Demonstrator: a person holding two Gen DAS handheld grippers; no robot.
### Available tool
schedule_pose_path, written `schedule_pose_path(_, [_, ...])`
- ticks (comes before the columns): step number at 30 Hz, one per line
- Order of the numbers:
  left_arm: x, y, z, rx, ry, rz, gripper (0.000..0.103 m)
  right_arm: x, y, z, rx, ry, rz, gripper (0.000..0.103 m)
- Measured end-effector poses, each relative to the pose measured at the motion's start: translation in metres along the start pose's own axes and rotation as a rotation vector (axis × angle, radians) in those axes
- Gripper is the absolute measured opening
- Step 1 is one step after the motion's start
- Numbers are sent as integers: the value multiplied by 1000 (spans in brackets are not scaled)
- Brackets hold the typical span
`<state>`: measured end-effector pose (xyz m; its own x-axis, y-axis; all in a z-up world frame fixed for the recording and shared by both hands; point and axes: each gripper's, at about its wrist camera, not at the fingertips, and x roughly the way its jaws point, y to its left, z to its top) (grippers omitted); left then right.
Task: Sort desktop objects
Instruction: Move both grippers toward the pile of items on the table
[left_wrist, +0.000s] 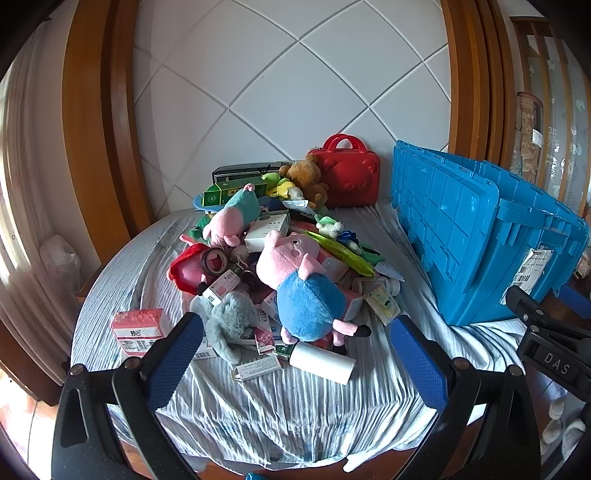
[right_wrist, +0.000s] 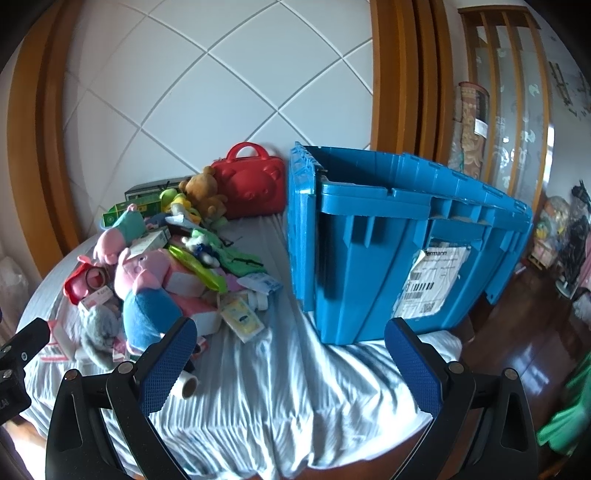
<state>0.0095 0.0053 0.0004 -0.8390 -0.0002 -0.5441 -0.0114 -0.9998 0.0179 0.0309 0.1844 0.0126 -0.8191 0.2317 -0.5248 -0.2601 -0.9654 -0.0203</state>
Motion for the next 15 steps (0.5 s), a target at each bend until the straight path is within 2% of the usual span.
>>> schedule_pose_path(15, [3, 9, -6, -8, 23, 13, 103, -1, 4, -2, -7, 8, 2, 103])
